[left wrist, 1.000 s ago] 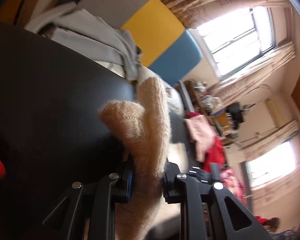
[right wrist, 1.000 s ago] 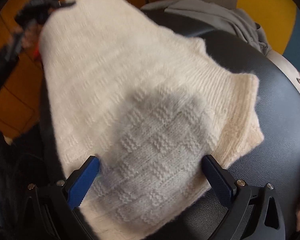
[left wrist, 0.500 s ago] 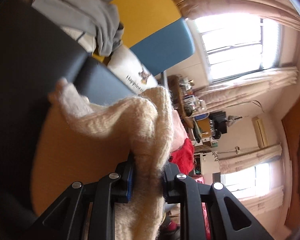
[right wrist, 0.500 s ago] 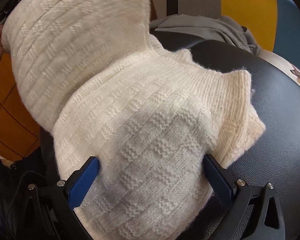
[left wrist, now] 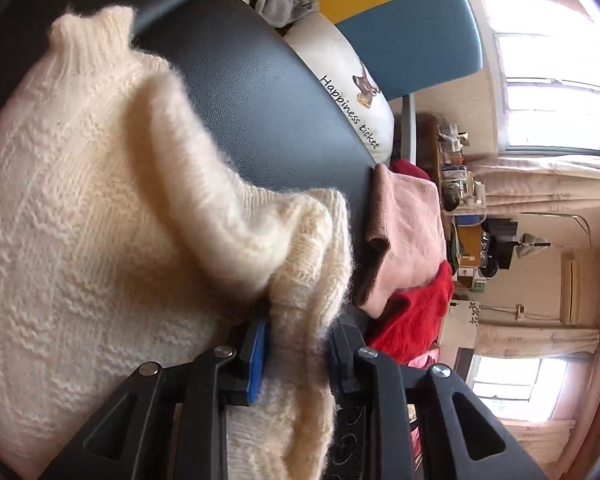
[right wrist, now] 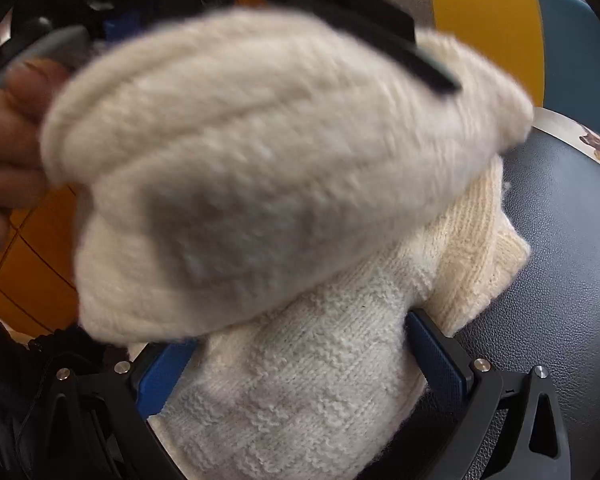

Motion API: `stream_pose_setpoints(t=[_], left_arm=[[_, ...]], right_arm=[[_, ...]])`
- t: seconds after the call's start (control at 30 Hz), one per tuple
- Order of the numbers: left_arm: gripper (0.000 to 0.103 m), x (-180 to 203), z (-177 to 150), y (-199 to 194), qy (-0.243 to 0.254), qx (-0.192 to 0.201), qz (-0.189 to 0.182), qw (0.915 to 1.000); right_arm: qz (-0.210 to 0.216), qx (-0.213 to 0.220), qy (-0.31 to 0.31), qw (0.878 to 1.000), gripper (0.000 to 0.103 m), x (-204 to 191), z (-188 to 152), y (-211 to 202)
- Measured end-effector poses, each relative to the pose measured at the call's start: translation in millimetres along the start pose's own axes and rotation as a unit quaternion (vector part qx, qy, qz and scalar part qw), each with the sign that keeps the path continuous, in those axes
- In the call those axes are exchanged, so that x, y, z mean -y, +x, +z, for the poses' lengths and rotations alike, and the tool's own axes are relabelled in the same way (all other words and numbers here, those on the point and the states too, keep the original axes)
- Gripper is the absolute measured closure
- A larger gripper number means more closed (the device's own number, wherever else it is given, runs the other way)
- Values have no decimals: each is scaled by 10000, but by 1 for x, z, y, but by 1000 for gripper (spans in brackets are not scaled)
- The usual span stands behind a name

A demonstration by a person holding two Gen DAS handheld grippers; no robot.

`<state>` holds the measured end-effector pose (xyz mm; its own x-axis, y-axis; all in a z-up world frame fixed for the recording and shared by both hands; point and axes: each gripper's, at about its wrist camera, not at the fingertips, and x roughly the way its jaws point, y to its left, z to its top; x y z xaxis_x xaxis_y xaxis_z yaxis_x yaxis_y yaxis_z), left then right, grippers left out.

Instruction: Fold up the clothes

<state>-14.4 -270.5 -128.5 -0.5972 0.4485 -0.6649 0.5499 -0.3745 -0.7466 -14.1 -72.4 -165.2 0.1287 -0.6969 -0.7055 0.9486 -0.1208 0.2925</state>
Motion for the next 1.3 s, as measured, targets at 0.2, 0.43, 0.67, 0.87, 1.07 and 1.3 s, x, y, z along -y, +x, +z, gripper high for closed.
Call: stream_pose_setpoints(t=[0.2,0.43,0.67,0.87,1.07,1.3], left_arm=[[74,37,-11,-26,370,-140,-16,9992],[75,70,-10,-50,1079,-438,-563,9916],[75,44,2,-107,1919,551,-331,9793],[75,-25,14,-125,1957,1118,150,9741],[75,-44,5,-117,2385,1173,-141,9639],[77,-47,-24,-56,3316,406,229,9423]], right_arm=[[86,112,84,9999,0,2,-1,-1],[-324,266,121,9991,0,-8,-9,-26],[-314,758,163,9965,0,-36,-40,-111],[958,469,-224,9940,0,-79,-6,-115],[1146,-207,-362,9925,0,-82,29,-56],[1651,-984,667,9791,0,-55,-34,-29]])
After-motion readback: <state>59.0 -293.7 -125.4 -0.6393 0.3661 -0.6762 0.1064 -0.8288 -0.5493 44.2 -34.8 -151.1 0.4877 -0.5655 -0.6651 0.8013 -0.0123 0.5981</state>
